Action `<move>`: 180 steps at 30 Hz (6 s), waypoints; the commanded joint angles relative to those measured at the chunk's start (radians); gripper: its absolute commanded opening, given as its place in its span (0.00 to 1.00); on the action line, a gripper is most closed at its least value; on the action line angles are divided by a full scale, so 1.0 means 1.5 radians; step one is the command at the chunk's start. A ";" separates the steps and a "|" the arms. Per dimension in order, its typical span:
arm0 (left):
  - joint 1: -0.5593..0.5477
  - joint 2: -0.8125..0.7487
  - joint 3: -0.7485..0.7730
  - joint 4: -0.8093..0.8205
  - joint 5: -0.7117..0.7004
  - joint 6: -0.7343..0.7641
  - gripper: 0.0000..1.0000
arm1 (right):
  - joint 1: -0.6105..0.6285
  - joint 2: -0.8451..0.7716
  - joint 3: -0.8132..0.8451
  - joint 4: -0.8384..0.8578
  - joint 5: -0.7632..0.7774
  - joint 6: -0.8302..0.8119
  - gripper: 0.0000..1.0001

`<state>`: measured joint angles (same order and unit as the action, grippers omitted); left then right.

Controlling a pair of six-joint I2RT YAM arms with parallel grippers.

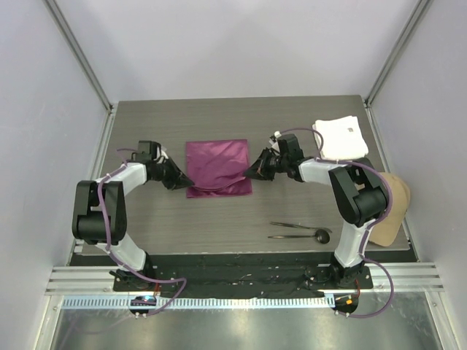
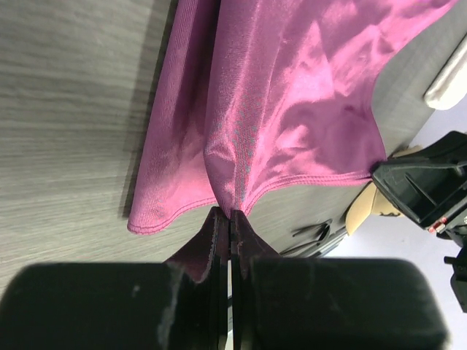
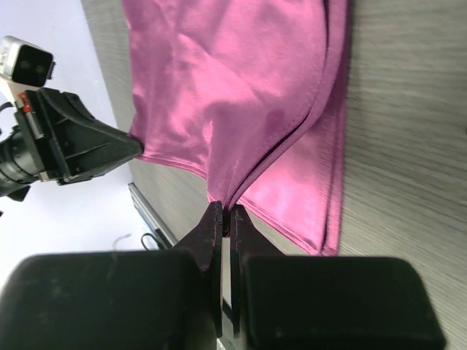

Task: Fold the napkin into a case and place the utensils inside
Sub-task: Fold the square-folded napkin at the center of the board, then smooth out the square-folded napkin at the center of the board.

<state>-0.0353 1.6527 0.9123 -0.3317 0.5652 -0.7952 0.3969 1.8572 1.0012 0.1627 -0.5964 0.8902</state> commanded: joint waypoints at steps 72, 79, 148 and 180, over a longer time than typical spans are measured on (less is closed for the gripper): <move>-0.003 -0.013 -0.094 -0.025 -0.091 0.048 0.03 | -0.002 0.023 -0.081 -0.002 0.039 -0.061 0.01; -0.003 -0.080 -0.065 -0.069 -0.140 0.062 0.38 | -0.002 0.033 -0.079 0.005 0.034 -0.057 0.01; 0.004 0.280 0.313 -0.022 -0.152 0.034 0.11 | -0.038 0.399 0.481 0.065 -0.027 -0.052 0.13; 0.057 0.344 0.411 -0.048 -0.132 0.046 0.14 | -0.041 0.456 0.544 0.107 -0.051 0.007 0.09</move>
<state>0.0456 2.1517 1.5002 -0.3790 0.4122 -0.7734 0.3630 2.5107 1.7912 0.3065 -0.6544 0.9169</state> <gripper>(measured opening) 0.134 0.102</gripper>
